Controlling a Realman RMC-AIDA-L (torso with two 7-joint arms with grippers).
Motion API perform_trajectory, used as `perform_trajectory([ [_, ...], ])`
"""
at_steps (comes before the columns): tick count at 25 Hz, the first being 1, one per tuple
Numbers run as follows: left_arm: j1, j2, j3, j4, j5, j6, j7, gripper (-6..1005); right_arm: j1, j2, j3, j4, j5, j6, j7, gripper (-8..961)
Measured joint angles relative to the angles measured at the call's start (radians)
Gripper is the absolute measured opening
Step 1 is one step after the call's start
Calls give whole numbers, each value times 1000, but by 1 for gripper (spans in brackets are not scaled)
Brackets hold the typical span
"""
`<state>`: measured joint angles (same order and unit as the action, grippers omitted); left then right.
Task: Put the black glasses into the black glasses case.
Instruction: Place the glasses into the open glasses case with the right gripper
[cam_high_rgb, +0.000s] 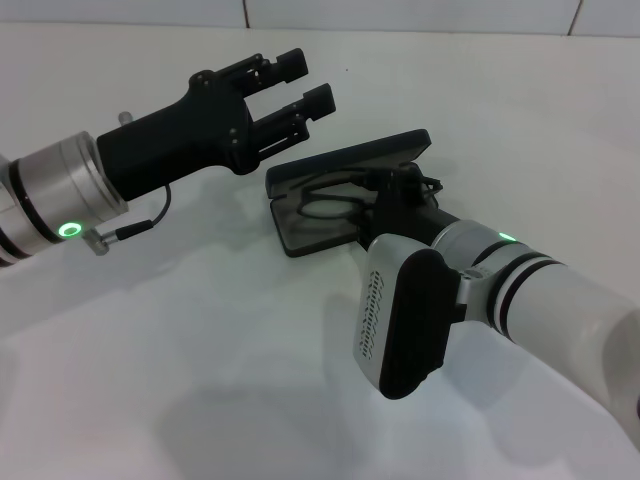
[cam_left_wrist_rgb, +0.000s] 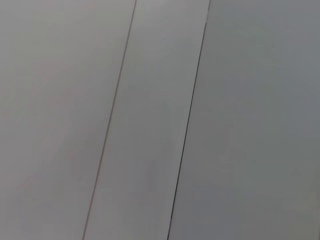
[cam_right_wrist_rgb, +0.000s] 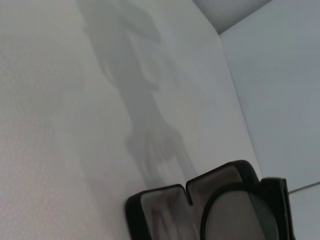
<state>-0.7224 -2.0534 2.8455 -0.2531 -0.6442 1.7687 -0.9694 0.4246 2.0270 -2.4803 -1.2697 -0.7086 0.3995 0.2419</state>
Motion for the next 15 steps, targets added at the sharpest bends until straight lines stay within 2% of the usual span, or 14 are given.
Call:
perform_trajectory([
  [1,0,0,0,0,0,0,0,596,-1,0,0,-1,0,0,0,440],
  [7,0,1,0,-7,0,0,1,596,-9,-3,7,-12,1,5,-1,381],
  [15,1,1,0,-10,0,0,2,596,-18,-8,35,-25,27,-11,-5,364],
])
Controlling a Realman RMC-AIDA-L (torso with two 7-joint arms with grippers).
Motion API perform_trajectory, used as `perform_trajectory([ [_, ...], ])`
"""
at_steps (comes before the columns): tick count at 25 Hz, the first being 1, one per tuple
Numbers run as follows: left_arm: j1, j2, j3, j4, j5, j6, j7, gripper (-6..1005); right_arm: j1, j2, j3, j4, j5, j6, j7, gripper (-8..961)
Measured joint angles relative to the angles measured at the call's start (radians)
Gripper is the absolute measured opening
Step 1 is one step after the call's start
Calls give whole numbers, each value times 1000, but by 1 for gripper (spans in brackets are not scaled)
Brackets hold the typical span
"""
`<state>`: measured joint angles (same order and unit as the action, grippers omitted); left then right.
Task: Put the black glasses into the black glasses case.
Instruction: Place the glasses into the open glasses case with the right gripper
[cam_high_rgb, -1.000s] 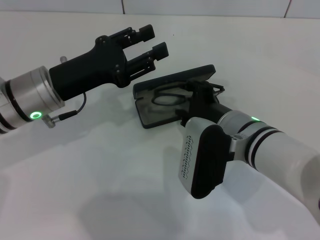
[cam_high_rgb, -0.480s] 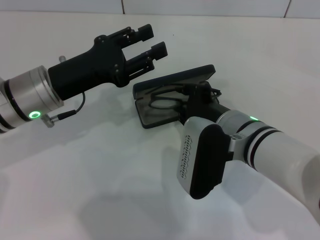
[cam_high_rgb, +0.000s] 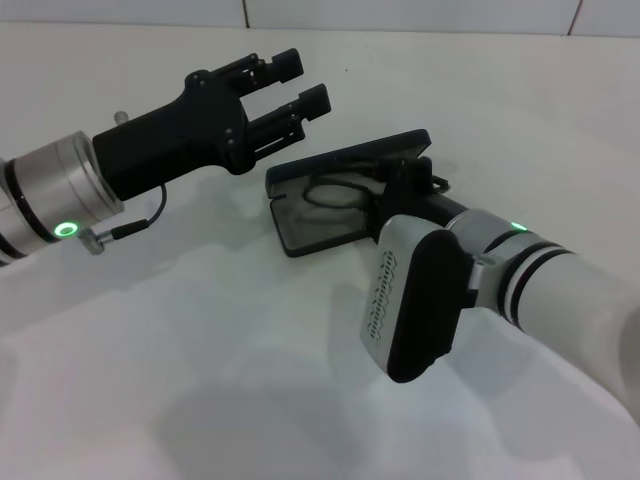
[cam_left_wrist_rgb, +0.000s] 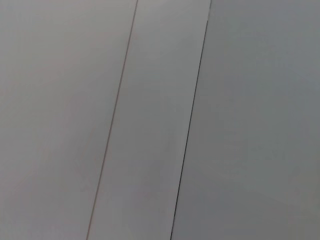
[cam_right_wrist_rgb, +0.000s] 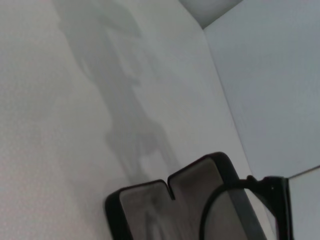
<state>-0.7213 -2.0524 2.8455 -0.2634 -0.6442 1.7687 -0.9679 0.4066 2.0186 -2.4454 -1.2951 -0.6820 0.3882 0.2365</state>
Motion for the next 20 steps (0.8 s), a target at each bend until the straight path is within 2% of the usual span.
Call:
perform_trajectory([
  [2,0,0,0,0,0,0,0,596,-10,-2,2,-2,0,-17,-16,360],
  [16,10,0,0,-1,-2,0,0,596,-28,3,13,2,13,-21,-130,15],
  [20,8,0,0,0,-1,0,0,596,-23,7,13,8,12,-16,-172,16],
])
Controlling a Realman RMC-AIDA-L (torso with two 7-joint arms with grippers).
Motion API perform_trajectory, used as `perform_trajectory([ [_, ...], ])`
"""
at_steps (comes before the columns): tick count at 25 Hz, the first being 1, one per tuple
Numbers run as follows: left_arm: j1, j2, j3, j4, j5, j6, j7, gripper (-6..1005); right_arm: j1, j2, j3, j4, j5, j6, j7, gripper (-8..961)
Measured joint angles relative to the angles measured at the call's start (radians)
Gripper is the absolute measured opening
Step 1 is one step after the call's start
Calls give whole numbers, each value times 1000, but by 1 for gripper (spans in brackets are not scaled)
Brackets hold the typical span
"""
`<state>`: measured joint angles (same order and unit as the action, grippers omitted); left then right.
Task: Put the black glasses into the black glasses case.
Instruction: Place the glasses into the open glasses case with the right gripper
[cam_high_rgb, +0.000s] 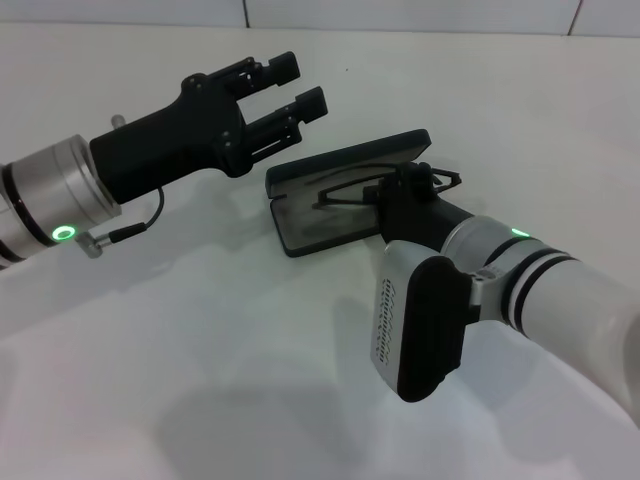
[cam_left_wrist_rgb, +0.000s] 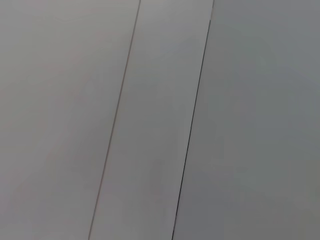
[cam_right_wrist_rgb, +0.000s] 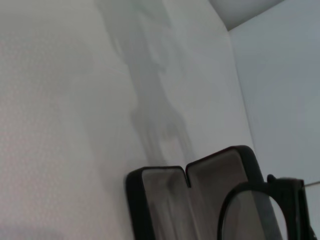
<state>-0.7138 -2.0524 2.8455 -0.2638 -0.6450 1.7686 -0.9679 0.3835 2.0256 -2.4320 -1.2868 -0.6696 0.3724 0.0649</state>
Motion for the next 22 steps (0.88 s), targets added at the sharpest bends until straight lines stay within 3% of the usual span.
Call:
perform_trajectory([
  [12,-8,0,0,0,0,-3,5,597,55,3,-10,43,-40,62,-5,24],
  [20,-9,1,0,0,-1,-5,6,597,113,2,-12,53,65,82,-8,56],
  [22,-8,5,0,0,-4,-5,6,597,112,2,-17,42,75,90,-20,117],
])
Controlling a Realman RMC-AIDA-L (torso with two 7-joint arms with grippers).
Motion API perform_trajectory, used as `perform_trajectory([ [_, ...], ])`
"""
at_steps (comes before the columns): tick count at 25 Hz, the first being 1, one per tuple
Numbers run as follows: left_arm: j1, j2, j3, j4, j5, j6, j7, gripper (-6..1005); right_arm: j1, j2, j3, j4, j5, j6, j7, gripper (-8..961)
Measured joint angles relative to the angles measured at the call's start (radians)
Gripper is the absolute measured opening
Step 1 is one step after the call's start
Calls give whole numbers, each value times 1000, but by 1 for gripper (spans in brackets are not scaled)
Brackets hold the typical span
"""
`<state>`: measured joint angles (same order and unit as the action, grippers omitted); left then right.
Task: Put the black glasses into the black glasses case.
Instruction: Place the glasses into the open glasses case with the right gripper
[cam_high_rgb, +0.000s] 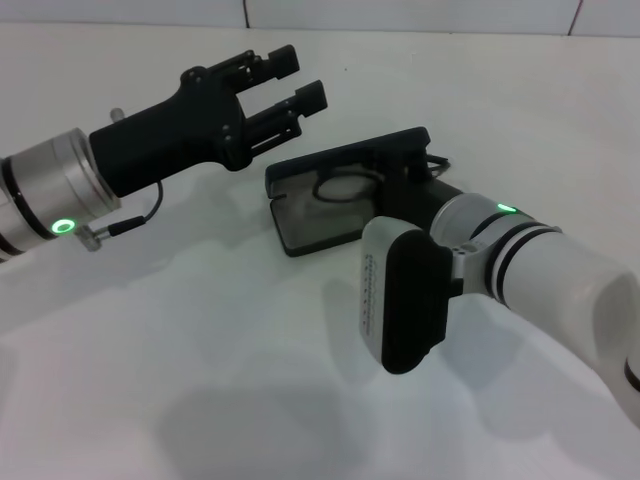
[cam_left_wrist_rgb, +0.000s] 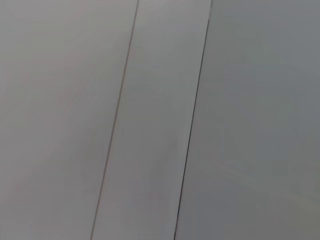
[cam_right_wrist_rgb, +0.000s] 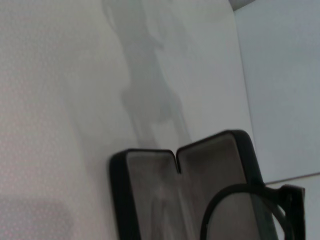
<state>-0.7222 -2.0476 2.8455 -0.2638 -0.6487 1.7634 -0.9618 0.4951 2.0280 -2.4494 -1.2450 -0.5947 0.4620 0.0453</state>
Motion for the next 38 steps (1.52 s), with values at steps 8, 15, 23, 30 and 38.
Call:
perform_trajectory([
  [8,2,4,0,-2,-2,-2,1,597,-49,0,-3,-79,88,34,-161,427],
  [15,1,5,0,-3,-3,-3,2,597,-53,0,-5,-90,119,58,-184,471],
  [23,1,8,0,-14,-3,-2,3,597,-68,-5,-4,-131,213,60,-281,471],
  [30,9,9,0,-24,0,1,3,597,-167,-13,56,-243,368,26,-500,470],
  [38,24,11,0,-41,2,4,3,598,-251,-11,241,-292,531,-95,-505,470],
])
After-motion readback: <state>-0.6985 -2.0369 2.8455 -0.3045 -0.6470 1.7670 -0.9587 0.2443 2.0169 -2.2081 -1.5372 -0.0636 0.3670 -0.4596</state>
